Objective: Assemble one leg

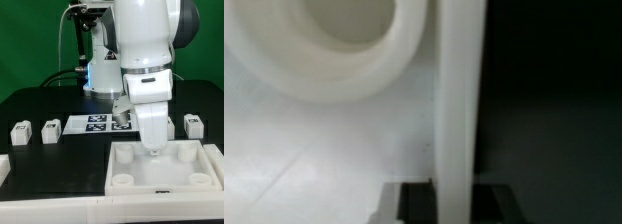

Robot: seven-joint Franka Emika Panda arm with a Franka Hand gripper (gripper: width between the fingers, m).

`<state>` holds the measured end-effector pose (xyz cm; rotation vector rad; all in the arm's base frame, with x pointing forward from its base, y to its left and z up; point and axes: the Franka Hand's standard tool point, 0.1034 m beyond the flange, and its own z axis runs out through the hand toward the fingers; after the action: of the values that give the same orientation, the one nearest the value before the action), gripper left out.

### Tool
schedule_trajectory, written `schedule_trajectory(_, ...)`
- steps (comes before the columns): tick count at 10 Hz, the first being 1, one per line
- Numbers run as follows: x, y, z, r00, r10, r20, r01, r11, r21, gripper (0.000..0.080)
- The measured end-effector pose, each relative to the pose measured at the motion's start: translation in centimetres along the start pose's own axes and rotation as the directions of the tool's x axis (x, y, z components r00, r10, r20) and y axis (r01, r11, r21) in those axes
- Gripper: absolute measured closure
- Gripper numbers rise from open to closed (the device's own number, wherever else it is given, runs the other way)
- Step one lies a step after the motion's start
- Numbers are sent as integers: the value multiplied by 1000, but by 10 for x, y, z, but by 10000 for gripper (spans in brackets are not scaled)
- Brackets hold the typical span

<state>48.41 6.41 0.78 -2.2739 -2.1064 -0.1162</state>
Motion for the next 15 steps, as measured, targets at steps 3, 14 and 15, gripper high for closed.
schedule_trajectory(3,0,4,1,1000,-22,-1,22,1000,-15,742)
schedule_trajectory(14,-2,5,1,1000,-16,0,16,1000,-17,166)
schedule_trajectory(15,-2,5,1,1000,-16,0,16,1000,-17,153)
